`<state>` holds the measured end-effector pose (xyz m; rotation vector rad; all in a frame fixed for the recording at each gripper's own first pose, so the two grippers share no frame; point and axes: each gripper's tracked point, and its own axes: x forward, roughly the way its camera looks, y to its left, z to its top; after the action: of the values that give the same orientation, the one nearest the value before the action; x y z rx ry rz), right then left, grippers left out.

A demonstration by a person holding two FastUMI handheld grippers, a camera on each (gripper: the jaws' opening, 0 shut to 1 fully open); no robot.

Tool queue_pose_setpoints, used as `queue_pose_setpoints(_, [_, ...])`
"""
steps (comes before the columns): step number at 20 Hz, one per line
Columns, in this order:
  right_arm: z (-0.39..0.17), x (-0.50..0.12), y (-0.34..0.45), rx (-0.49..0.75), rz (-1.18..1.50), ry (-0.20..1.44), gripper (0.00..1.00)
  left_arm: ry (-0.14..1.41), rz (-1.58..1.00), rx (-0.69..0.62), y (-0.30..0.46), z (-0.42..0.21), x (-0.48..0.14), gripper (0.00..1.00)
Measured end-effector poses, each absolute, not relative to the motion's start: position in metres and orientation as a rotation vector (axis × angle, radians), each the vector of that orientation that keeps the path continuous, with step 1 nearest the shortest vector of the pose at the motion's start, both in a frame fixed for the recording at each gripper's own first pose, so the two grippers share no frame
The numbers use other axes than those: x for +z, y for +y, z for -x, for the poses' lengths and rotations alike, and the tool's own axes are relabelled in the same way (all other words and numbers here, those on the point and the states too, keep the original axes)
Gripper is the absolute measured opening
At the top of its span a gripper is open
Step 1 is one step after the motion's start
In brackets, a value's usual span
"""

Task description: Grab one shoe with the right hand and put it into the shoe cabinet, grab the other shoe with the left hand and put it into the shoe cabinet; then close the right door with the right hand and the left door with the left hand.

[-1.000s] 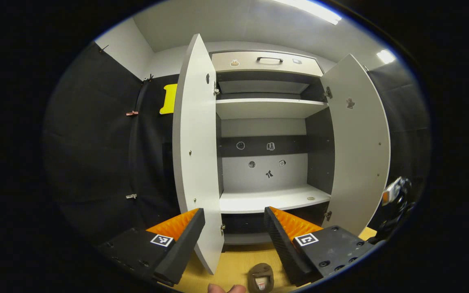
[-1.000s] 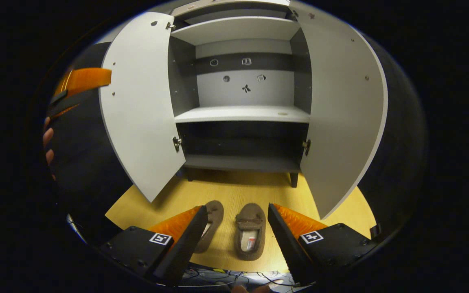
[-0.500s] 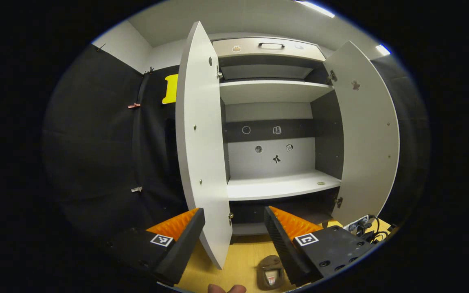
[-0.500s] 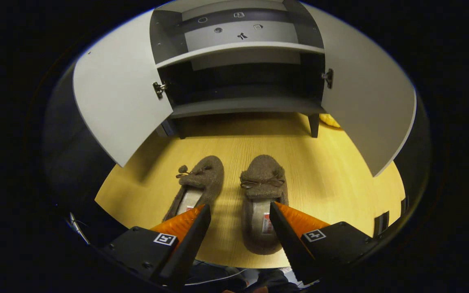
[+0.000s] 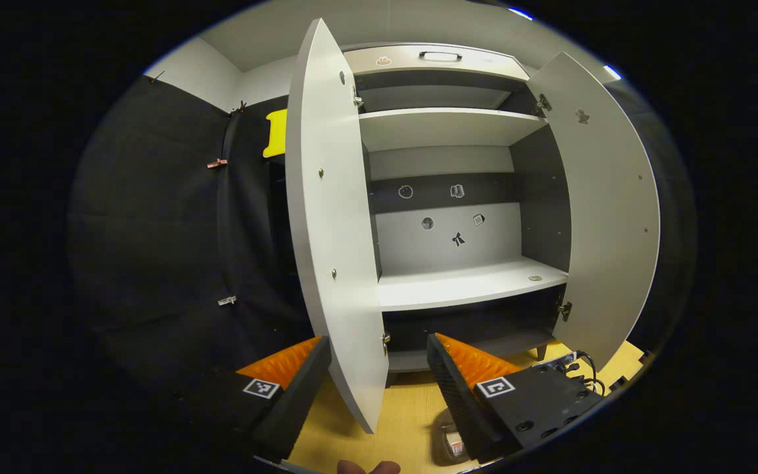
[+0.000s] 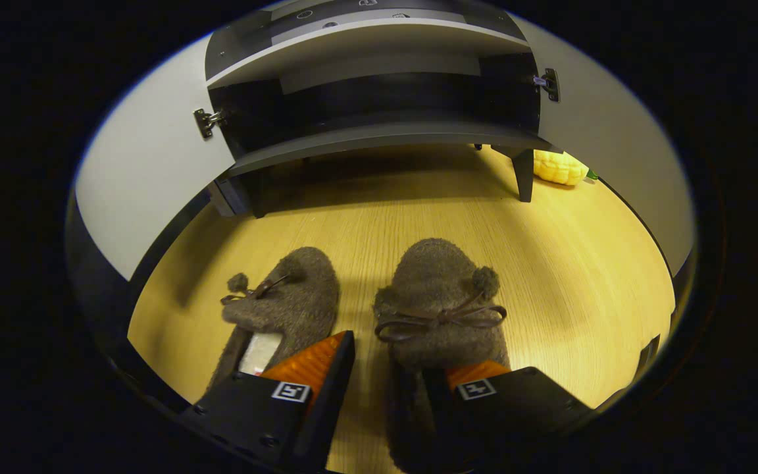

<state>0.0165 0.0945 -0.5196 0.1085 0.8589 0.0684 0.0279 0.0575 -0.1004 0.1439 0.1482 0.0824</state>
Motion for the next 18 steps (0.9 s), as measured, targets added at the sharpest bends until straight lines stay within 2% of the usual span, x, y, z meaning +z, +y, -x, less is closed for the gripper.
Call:
queue_pose_setpoints(1, [-0.022,-0.524,0.091,0.042,-0.098,0.846,0.45,0.15,-0.149,0.079,0.057,-0.03,-0.101,0.93])
queue_pose_setpoints(2, [-0.025,-0.524,0.093,0.051,-0.103,0.832,0.24,0.152,-0.151,0.075,0.056,-0.031,-0.102,0.93])
queue_pose_setpoints(3, [-0.022,-0.52,0.092,0.057,-0.089,0.827,0.23,0.156,-0.151,0.07,0.054,-0.031,-0.103,0.95])
queue_pose_setpoints(4, [-0.023,-0.522,0.095,0.077,-0.074,0.824,0.08,0.162,-0.152,0.067,0.053,-0.032,-0.103,0.96])
queue_pose_setpoints(7, [-0.019,-0.498,0.097,0.103,-0.124,0.832,0.08,0.154,-0.15,0.051,0.047,-0.032,-0.099,0.96])
queue_pose_setpoints(9, [-0.022,-0.461,0.09,0.098,-0.138,0.797,0.08,0.157,-0.144,0.038,0.045,-0.029,-0.099,0.95])
queue_pose_setpoints(10, [-0.024,-0.44,0.088,0.102,-0.143,0.779,0.12,0.16,-0.139,0.033,0.044,-0.028,-0.1,0.95])
queue_pose_setpoints(11, [-0.028,-0.42,0.086,0.107,-0.143,0.76,0.08,0.162,-0.135,0.027,0.043,-0.026,-0.1,0.96])
queue_pose_setpoints(18, [-0.058,-0.268,0.076,0.139,-0.165,0.628,0.08,0.166,-0.102,0.033,0.041,-0.016,-0.099,0.95])
